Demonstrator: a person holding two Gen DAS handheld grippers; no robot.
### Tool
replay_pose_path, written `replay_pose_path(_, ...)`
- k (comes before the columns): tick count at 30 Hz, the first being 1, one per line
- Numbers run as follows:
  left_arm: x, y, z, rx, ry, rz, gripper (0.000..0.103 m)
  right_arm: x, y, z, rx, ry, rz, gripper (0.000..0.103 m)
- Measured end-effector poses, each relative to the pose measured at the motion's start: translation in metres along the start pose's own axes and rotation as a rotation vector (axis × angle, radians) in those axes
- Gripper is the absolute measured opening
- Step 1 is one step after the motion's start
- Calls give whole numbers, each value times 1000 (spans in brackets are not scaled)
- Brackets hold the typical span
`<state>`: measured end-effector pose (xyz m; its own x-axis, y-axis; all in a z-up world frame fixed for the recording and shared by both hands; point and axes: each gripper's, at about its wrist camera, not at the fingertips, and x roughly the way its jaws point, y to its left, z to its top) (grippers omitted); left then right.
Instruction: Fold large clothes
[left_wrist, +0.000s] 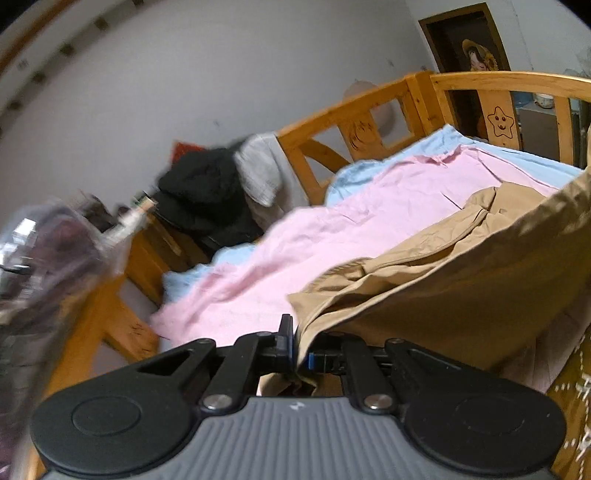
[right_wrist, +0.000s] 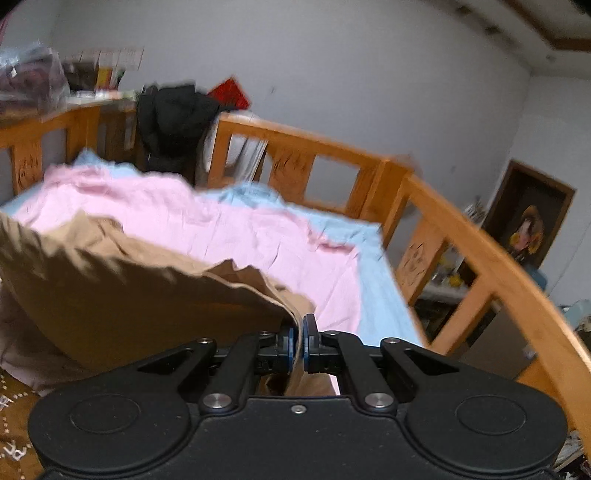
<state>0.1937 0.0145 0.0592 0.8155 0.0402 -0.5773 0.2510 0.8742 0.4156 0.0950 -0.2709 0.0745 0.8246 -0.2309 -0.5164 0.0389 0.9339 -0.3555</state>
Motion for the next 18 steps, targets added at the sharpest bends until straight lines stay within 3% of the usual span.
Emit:
replay_pose_path(6, 85, 25, 16, -72, 124, -108, 10, 99, -6, 15, -8, 105, 61, 4)
replay_pose_path(11, 152, 46, 11, -169, 270, -171, 13, 155, 4, 29, -70, 132, 78, 5)
replay_pose_path(18, 200, 62, -8, -311, 361, -207, 39, 202, 10, 20, -42, 188, 81, 8)
